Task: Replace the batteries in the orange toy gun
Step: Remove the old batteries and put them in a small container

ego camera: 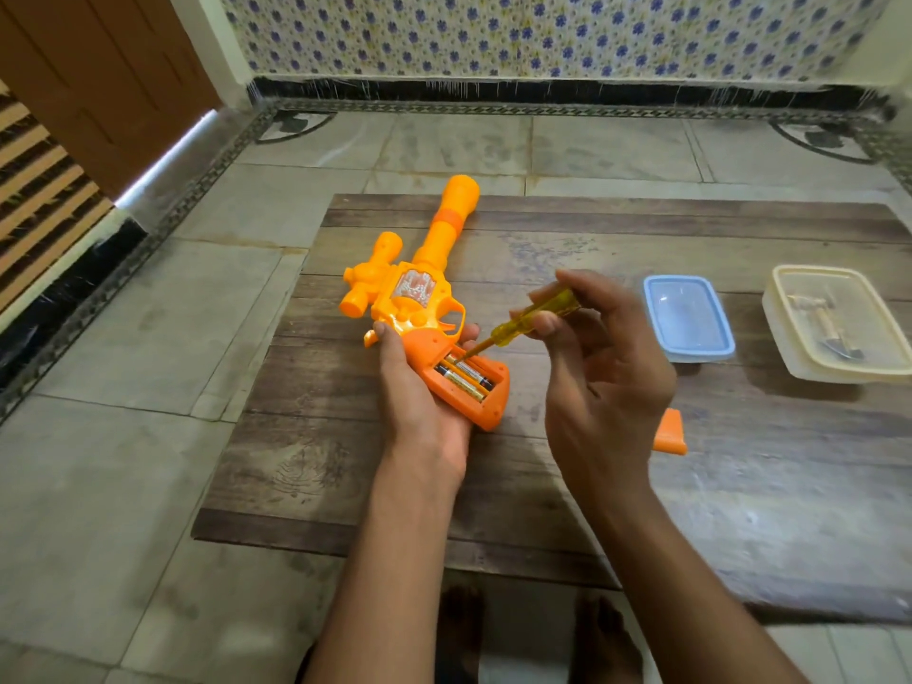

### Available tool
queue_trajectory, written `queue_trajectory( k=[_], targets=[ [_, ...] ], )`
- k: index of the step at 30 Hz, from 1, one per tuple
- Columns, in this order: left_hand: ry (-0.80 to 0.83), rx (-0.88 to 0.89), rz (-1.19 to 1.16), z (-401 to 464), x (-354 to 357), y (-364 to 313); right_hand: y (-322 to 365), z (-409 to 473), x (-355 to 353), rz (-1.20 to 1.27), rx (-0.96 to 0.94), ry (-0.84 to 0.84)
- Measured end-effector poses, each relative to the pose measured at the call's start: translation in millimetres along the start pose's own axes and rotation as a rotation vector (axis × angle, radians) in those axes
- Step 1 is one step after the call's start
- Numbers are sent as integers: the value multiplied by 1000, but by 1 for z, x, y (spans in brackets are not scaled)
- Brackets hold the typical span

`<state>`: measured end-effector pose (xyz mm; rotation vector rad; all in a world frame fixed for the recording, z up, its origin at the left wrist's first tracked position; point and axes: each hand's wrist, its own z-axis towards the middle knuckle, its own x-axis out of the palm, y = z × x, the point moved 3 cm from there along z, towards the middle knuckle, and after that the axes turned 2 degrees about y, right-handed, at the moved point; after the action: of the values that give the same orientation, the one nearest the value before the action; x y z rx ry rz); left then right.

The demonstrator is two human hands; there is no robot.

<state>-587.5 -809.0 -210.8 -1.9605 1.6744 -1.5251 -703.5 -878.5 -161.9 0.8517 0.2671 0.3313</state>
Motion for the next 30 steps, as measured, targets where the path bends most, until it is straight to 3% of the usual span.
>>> queue_trajectory(
  k=[8,30],
  targets=[
    [39,-32,-26,1,0,8,6,-2,7,-210,-180,9],
    [3,-56,-54,7,-6,14,10,-4,8,-285,-202,-79]
  ],
)
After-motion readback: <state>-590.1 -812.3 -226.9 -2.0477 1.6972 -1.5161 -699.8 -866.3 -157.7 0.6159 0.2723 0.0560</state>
